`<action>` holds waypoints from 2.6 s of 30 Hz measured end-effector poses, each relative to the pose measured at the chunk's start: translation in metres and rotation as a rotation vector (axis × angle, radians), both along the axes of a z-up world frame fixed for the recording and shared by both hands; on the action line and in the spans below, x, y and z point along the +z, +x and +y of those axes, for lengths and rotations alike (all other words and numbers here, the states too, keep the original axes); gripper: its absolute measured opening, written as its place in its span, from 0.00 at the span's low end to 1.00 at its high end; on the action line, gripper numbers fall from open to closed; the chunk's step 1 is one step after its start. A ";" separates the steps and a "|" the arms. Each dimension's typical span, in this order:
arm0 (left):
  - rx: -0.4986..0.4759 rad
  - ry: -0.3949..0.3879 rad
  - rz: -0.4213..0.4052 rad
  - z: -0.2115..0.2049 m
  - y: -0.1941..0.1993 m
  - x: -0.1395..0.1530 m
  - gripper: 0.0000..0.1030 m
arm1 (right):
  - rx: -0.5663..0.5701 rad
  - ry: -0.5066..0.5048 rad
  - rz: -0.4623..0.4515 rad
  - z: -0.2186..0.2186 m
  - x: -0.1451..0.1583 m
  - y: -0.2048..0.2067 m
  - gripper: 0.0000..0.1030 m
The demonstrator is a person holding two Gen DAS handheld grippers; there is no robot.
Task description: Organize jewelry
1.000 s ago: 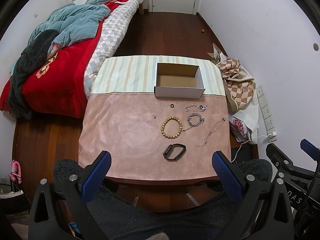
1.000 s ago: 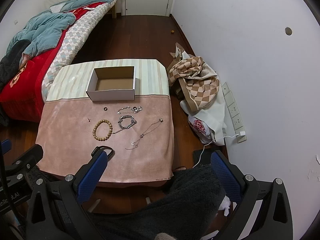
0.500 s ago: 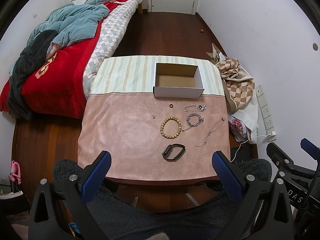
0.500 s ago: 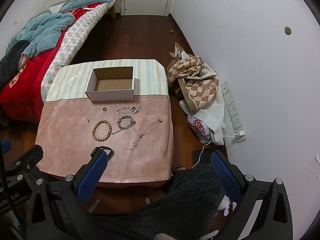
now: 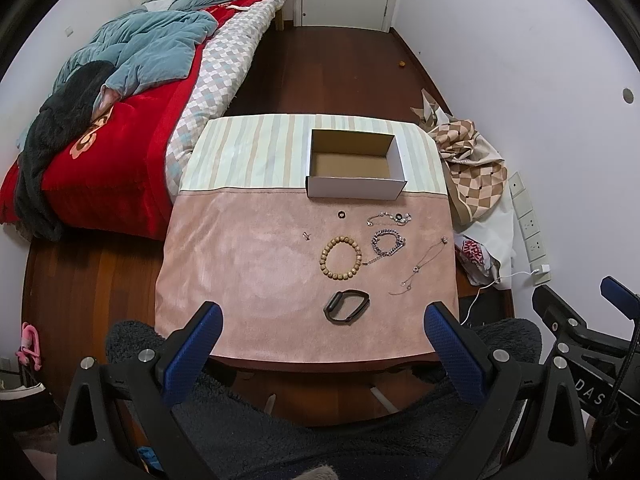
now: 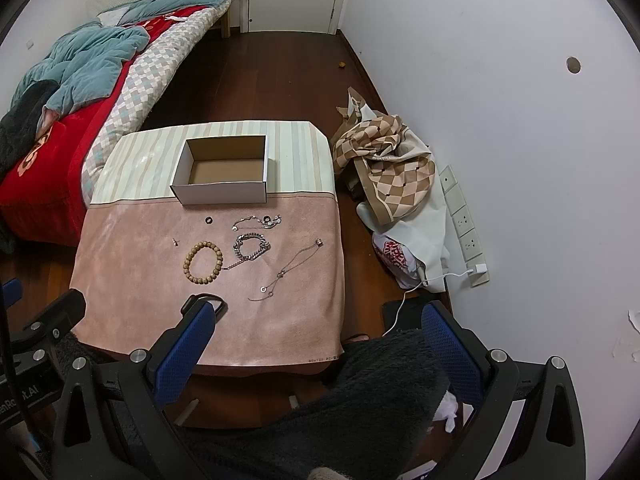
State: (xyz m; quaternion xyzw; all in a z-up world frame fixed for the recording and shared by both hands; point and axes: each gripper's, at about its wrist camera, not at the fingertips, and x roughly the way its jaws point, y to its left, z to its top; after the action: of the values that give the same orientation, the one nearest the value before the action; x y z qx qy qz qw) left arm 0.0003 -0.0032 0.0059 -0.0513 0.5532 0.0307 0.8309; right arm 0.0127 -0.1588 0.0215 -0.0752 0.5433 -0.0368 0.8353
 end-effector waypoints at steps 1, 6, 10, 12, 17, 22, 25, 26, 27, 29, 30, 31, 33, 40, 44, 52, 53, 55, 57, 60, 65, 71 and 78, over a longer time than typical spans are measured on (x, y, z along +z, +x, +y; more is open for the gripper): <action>0.000 -0.002 0.000 0.000 0.000 0.000 1.00 | 0.000 0.000 0.000 0.000 0.000 0.000 1.00; 0.000 -0.003 0.001 -0.001 0.001 0.001 1.00 | 0.001 -0.001 -0.002 0.001 0.002 -0.001 1.00; 0.012 0.009 -0.005 0.000 0.002 -0.001 1.00 | -0.007 0.002 -0.007 -0.001 0.002 0.000 1.00; 0.034 0.028 -0.005 0.003 0.008 -0.008 1.00 | -0.016 0.007 -0.014 -0.002 0.001 0.002 1.00; 0.049 0.070 0.044 0.007 0.026 -0.049 1.00 | -0.056 0.003 -0.011 -0.012 -0.024 0.027 1.00; 0.033 0.109 0.132 0.009 0.042 -0.104 1.00 | -0.085 -0.007 0.052 -0.020 -0.077 0.057 1.00; 0.013 0.126 0.151 0.007 0.050 -0.130 1.00 | -0.091 -0.006 0.113 -0.021 -0.117 0.070 1.00; 0.006 0.138 0.160 0.005 0.053 -0.140 1.00 | -0.095 -0.010 0.131 -0.022 -0.130 0.074 1.00; 0.001 0.138 0.168 0.005 0.056 -0.149 1.00 | -0.098 -0.020 0.148 -0.022 -0.142 0.075 1.00; -0.007 0.134 0.201 0.003 0.061 -0.171 1.00 | -0.106 -0.034 0.182 -0.023 -0.168 0.077 1.00; -0.011 0.126 0.216 0.004 0.062 -0.179 1.00 | -0.111 -0.034 0.198 -0.025 -0.179 0.078 1.00; -0.015 0.124 0.228 0.003 0.063 -0.185 1.00 | -0.116 -0.030 0.218 -0.026 -0.190 0.079 1.00; -0.024 0.121 0.260 0.001 0.067 -0.202 0.99 | -0.125 -0.026 0.252 -0.027 -0.209 0.079 1.00; -0.059 0.062 0.321 -0.002 0.073 -0.242 0.99 | -0.151 -0.012 0.334 -0.032 -0.255 0.077 1.00; -0.072 0.032 0.347 0.000 0.076 -0.259 0.84 | -0.151 -0.004 0.357 -0.030 -0.265 0.075 1.00; -0.104 -0.006 0.317 0.002 0.080 -0.269 0.14 | -0.140 0.006 0.365 -0.023 -0.271 0.077 1.00; -0.094 -0.023 0.316 0.007 0.081 -0.270 0.10 | -0.137 0.010 0.365 -0.021 -0.271 0.077 1.00; -0.078 -0.027 0.303 0.015 0.083 -0.267 0.09 | -0.132 0.023 0.365 -0.018 -0.269 0.077 0.98; -0.056 -0.022 0.280 0.031 0.085 -0.259 0.09 | -0.123 0.049 0.357 -0.013 -0.266 0.079 0.96; -0.012 -0.015 0.246 0.054 0.087 -0.251 0.09 | -0.100 0.110 0.339 -0.001 -0.262 0.084 0.89; 0.063 0.024 0.226 0.097 0.097 -0.250 0.09 | -0.030 0.230 0.326 0.037 -0.263 0.102 0.68; 0.105 0.050 0.223 0.125 0.123 -0.263 0.09 | 0.075 0.222 0.293 0.090 -0.272 0.133 0.51; 0.099 0.050 0.229 0.126 0.148 -0.278 0.09 | 0.139 0.157 0.326 0.116 -0.295 0.152 0.47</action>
State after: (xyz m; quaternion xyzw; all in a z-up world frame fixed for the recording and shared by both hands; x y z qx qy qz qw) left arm 0.1479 0.1224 -0.2718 -0.0539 0.6404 0.0912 0.7607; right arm 0.1643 -0.0424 -0.2740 -0.0520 0.6661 0.0764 0.7401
